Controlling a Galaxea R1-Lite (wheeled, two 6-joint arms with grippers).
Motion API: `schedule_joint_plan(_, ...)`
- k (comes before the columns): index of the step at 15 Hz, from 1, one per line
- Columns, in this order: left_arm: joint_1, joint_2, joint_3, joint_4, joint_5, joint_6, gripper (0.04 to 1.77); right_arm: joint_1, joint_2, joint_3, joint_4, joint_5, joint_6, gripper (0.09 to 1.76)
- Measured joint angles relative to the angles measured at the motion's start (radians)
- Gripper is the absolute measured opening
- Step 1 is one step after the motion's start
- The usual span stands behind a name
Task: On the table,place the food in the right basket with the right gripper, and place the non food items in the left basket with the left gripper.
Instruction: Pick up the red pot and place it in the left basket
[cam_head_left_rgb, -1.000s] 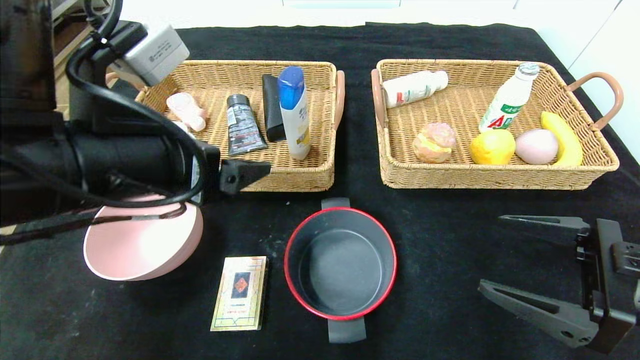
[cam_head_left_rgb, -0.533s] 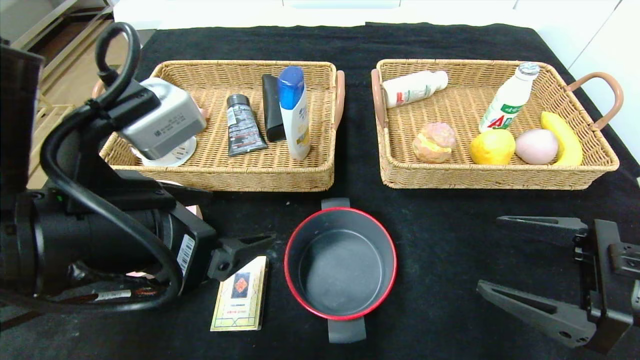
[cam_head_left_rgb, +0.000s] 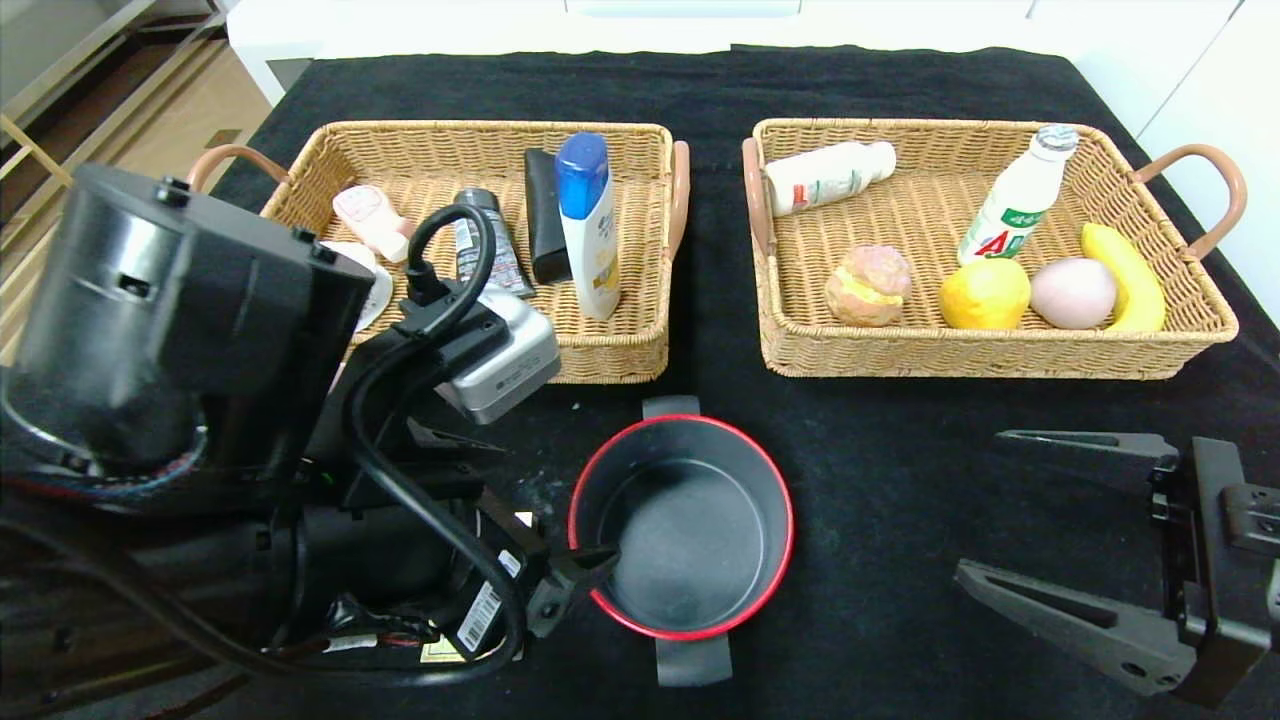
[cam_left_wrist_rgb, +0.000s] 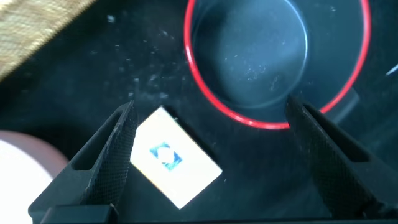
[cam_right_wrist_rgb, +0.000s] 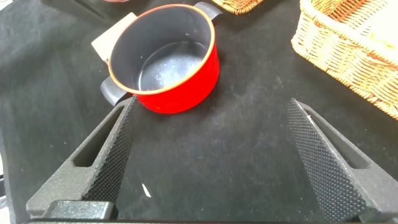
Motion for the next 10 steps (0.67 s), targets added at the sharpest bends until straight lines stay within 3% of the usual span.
schedule_joint_plan(3, 0.002, 0.059, -0.018, -0.006, 0.015, -0.045, 1.70, 0.000, 0.000, 0.000, 0.000, 0.000, 0.000, 1.71)
schedule_joint_plan(10, 0.047, 0.169, -0.062, -0.080, 0.017, -0.050, 1.71, -0.001, -0.004, 0.000, 0.000, 0.000, 0.000, 1.71)
